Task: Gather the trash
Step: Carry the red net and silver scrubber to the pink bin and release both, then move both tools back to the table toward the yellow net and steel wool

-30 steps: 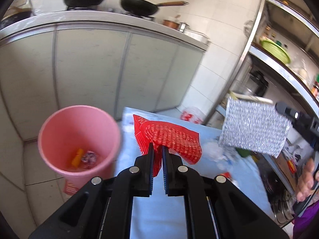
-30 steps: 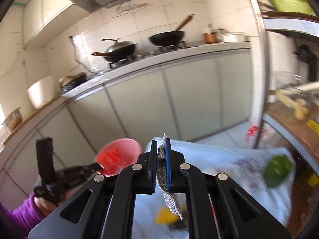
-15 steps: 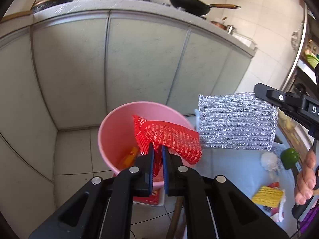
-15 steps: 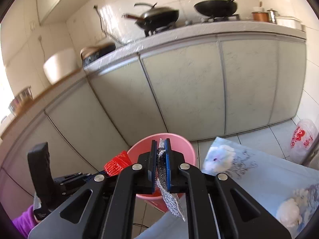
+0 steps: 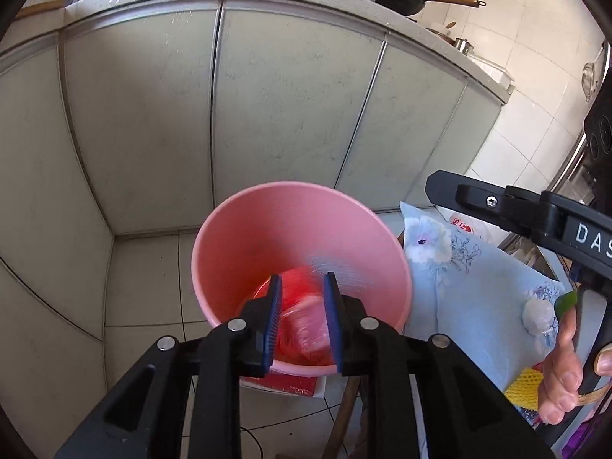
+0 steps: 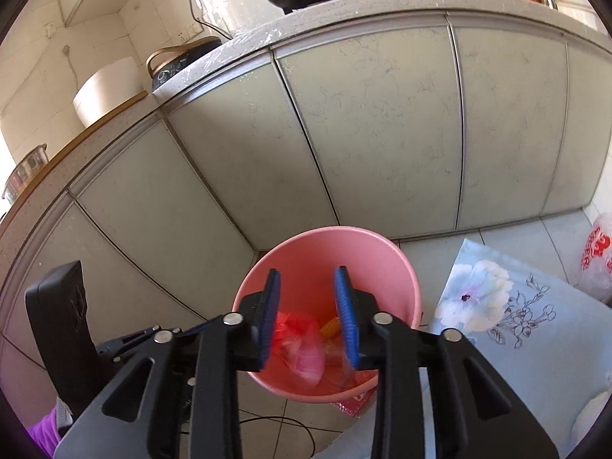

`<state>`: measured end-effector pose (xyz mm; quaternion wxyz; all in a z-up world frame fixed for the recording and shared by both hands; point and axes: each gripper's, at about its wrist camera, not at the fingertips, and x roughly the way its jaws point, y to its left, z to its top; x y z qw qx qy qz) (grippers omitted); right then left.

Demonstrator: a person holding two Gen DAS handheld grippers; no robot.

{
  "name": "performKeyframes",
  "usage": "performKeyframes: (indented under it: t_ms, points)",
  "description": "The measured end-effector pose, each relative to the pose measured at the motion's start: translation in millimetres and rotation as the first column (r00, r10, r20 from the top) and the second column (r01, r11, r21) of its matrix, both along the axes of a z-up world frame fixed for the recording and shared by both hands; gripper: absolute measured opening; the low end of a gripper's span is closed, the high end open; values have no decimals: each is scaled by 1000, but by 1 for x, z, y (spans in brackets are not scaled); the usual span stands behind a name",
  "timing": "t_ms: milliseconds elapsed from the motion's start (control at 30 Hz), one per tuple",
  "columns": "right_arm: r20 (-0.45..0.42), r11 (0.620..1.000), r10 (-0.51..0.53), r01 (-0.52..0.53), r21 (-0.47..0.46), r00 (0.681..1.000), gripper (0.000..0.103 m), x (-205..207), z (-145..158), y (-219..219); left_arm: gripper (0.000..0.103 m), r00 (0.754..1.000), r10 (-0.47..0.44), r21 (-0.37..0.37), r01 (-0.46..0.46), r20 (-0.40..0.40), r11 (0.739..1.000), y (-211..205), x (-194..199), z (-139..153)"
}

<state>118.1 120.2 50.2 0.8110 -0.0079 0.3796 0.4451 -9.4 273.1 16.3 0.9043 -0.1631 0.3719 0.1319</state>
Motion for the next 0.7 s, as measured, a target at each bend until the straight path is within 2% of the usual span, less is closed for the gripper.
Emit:
performKeyframes:
  t_ms: [167, 367, 567, 700]
  points:
    - [65, 1000, -8, 8, -11, 998, 31, -18, 11, -19, 21, 999, -15, -13, 15, 28, 1000, -5, -12, 5]
    - [95, 999, -43, 46, -26, 995, 31, -46, 17, -50, 23, 998, -52, -36, 54, 46, 998, -29, -20, 11]
    - [127, 995, -90, 93, -23, 988, 31, -77, 28, -104, 23, 989, -128, -57, 132, 78, 990, -61, -31, 22]
    - [165, 982, -173, 183, -46, 971, 31, -95, 35, -160, 23, 976, -195, -35, 199, 97, 979, -91, -36, 32]
